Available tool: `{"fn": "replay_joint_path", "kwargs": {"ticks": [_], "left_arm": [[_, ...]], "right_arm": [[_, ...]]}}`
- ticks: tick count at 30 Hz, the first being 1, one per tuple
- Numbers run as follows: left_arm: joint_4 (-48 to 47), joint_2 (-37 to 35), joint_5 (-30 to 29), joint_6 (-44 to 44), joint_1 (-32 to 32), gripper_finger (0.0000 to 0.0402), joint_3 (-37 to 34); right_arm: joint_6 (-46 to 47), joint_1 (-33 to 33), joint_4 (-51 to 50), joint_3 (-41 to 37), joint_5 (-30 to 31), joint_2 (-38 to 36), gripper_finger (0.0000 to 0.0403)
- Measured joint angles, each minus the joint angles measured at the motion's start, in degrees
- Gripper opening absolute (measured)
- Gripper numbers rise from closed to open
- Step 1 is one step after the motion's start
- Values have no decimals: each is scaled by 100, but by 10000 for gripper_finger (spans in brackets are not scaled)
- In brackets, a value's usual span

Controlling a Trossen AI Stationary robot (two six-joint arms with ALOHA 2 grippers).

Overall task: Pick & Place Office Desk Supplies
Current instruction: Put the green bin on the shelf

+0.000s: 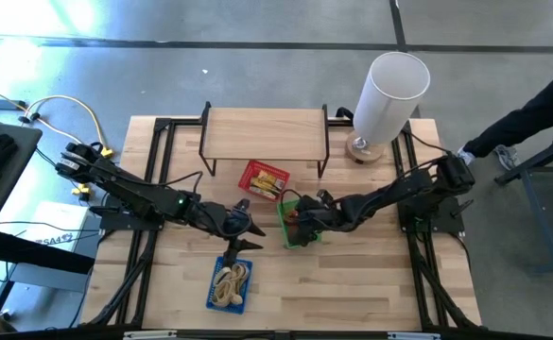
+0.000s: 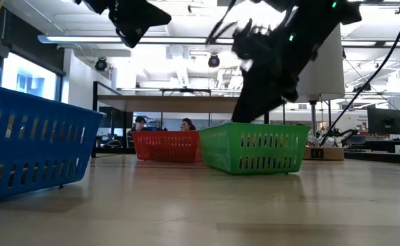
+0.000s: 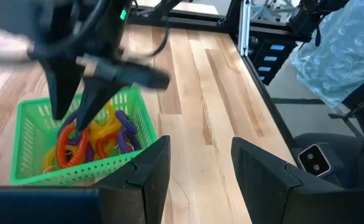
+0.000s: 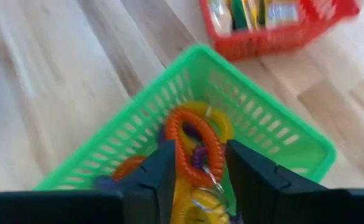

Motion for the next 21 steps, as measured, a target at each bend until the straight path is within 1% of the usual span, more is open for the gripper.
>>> {"fn": "replay_joint_path", "kwargs": {"ticks": [4, 8, 10, 13, 14, 15, 17, 21], "left_arm": [[-101, -5, -2, -3, 0, 165, 0], [-194, -13, -2, -3, 2, 165, 2], [-299, -13, -14, -8, -37, 165, 2], [-510, -13, 7, -18, -60, 165, 2], [-574, -13, 4, -20, -77, 165, 2], [-613, -13, 4, -20, -101, 165, 2], [-667, -13, -3, -20, -140, 165, 2], [-685, -13, 2, -18, -210, 165, 2]], "right_arm": [[-304, 123, -196, -1, 218, -248, 116], [-967, 285, -218, 2, 110, -586, 105], [-1448, 441, -190, 5, -264, -726, 101], [-2139, 706, -316, 6, -1035, -769, 99], [-2319, 790, -411, 2, -1213, -769, 99], [-2414, 872, -471, 2, -1268, -767, 99], [-2543, 999, -536, 4, -1182, -694, 99], [-2668, 1097, -572, -4, -739, -530, 100]]}}
